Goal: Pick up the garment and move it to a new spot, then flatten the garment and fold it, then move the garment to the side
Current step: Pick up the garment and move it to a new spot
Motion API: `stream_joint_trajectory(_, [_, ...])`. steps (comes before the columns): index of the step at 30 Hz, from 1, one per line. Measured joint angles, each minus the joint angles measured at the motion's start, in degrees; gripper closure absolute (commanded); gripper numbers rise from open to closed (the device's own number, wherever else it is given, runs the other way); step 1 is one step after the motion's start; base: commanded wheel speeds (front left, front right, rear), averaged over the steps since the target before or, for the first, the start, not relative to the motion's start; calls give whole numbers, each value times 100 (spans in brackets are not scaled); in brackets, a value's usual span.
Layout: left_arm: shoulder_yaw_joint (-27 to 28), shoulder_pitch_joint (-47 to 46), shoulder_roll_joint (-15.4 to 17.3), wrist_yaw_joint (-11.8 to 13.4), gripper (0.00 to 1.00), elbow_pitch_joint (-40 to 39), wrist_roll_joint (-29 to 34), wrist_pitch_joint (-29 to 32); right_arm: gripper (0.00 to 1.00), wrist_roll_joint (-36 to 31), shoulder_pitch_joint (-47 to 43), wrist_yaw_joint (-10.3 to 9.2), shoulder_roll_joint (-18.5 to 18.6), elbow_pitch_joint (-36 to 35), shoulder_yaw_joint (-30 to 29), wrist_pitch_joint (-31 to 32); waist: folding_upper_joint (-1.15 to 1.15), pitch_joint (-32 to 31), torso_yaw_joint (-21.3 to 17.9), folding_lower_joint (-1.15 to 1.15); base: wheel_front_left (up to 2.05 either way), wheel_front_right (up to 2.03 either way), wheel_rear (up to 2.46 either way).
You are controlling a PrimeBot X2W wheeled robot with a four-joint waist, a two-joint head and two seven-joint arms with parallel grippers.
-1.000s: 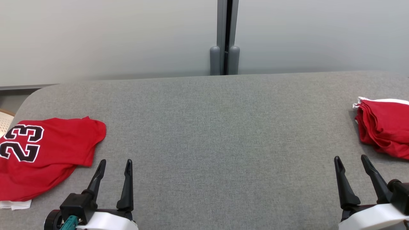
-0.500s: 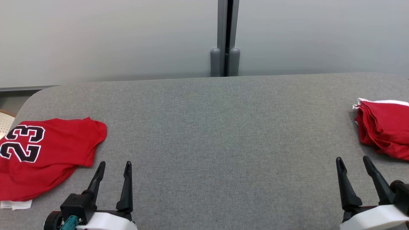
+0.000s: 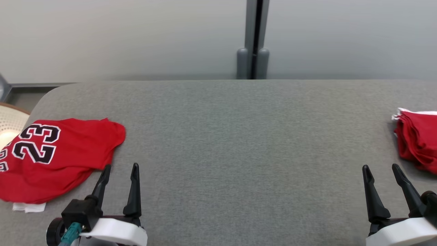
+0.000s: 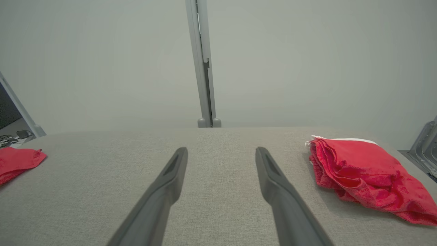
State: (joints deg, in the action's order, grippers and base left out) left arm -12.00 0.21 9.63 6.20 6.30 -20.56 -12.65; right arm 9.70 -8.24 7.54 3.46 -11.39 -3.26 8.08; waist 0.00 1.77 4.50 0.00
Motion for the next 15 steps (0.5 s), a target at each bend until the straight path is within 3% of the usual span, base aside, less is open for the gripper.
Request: stream_joint_trajectory(15, [285,-361,-110,16,0,11,-81,-202,0,-94,138,-4,110,-428,288,220,0,169,1477,0,0,0,0])
